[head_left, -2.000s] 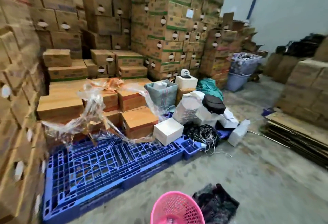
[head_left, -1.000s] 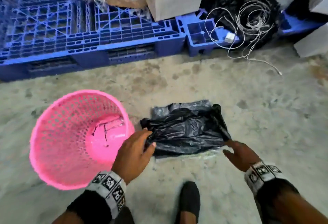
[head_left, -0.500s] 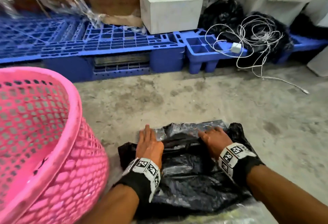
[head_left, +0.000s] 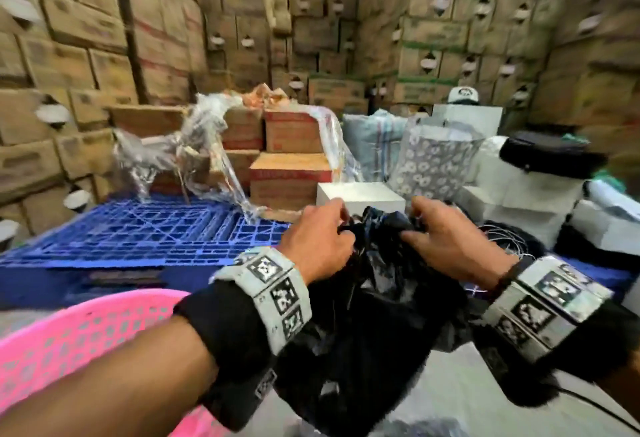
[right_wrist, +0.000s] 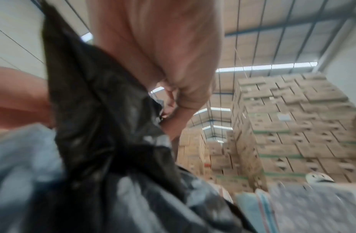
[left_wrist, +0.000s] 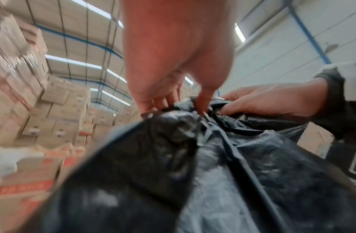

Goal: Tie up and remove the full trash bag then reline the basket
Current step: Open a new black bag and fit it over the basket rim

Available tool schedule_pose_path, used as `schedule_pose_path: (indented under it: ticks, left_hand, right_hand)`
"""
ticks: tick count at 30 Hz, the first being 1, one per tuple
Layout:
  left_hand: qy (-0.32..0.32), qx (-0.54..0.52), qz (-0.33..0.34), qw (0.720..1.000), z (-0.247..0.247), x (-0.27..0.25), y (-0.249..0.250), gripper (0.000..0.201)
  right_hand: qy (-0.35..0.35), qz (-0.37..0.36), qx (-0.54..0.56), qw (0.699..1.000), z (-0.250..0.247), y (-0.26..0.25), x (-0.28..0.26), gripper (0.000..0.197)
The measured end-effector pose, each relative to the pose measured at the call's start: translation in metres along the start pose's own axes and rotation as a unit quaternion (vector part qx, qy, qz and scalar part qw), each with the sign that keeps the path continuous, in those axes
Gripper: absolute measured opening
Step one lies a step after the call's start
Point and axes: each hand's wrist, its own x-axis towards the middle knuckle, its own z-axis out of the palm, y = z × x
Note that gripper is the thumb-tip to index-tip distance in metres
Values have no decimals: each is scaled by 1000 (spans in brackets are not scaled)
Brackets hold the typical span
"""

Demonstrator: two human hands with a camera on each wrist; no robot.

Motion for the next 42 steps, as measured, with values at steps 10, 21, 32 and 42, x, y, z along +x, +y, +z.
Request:
schedule_pose_path:
  ticks: [10, 21, 32, 42]
  left_hand:
    - [89, 65, 165, 980, -168, -40, -46, 17]
    - [162, 235, 232, 930, -232, -161, -187, 15]
    - [-49, 286, 255, 923, -190, -222, -277, 12]
    - [-374, -58, 98, 920, -178, -199, -262, 45]
  right_hand:
    - [130, -209, 32, 969, -17, -182, 8, 21]
    - [-103, -195, 156, 963, 83, -277, -21, 25]
    - [-229, 50, 266, 935, 190, -302, -14, 23]
    - [-116, -48, 240, 963, 165, -290, -18, 21]
